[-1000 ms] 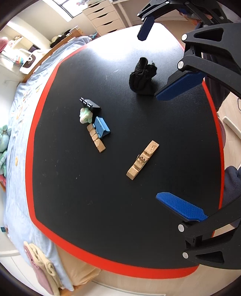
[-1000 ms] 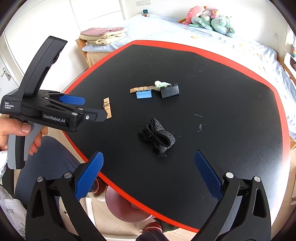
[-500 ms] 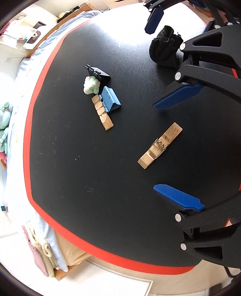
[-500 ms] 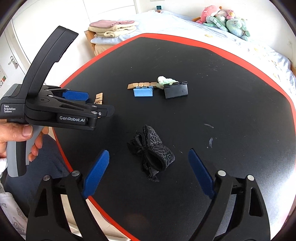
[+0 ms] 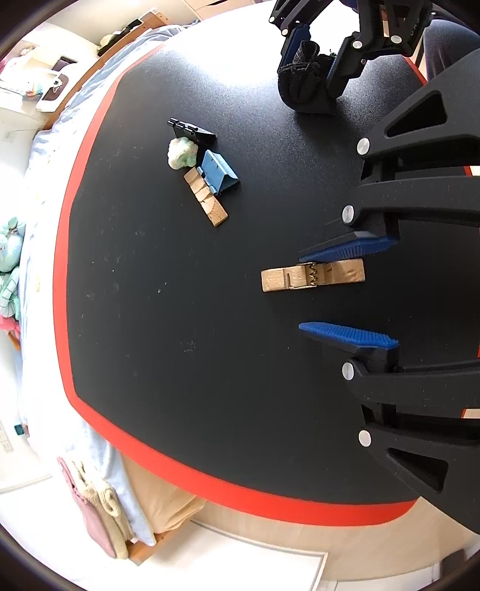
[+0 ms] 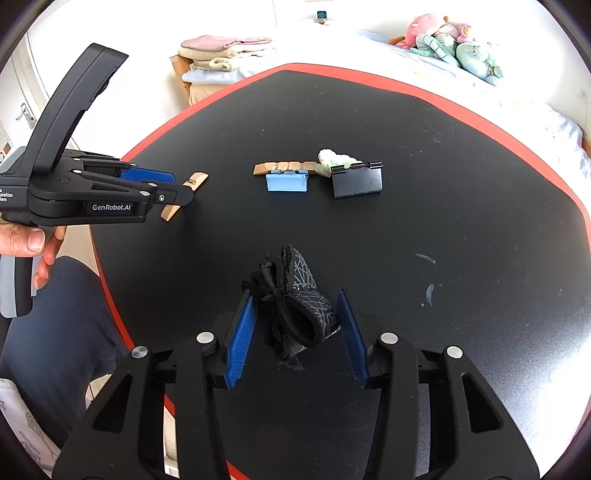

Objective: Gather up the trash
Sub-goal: 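Grasp the second black sock with the right gripper while the left grasps the clothespin, then carry the black sock and wooden clothespin to the wastebasket and release both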

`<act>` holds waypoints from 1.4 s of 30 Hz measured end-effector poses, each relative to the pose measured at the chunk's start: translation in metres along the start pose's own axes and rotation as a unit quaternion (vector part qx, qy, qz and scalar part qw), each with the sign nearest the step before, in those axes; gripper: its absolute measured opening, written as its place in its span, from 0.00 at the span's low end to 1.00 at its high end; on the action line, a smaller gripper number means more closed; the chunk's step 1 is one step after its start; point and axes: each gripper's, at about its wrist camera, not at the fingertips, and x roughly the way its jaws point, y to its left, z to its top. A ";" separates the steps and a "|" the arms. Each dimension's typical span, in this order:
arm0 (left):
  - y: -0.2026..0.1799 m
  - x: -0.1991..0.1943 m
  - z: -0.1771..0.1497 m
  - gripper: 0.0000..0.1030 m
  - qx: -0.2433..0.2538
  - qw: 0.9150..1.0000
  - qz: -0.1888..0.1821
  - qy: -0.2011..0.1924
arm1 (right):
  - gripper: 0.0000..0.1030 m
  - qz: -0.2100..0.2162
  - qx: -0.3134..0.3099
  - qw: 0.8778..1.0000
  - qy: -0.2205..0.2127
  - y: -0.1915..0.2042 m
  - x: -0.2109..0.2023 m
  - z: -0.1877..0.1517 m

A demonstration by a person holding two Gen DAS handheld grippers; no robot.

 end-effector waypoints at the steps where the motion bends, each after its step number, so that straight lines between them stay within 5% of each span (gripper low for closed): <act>1: 0.002 0.000 0.000 0.25 0.003 1.000 -0.002 0.000 | 0.42 0.001 0.000 1.000 0.001 0.001 0.000 0.000; 4: 0.006 -0.001 0.000 0.13 0.026 1.000 -0.012 -0.005 | 0.38 0.002 0.002 1.000 0.000 0.002 0.000 0.001; 21: -0.007 -0.044 -0.028 0.13 0.134 0.982 -0.122 -0.048 | 0.32 -0.018 0.056 0.998 -0.026 0.019 -0.039 -0.007; 42: -0.029 -0.129 -0.103 0.13 0.234 0.950 -0.185 -0.091 | 0.32 -0.044 0.089 0.993 -0.064 0.088 -0.131 -0.069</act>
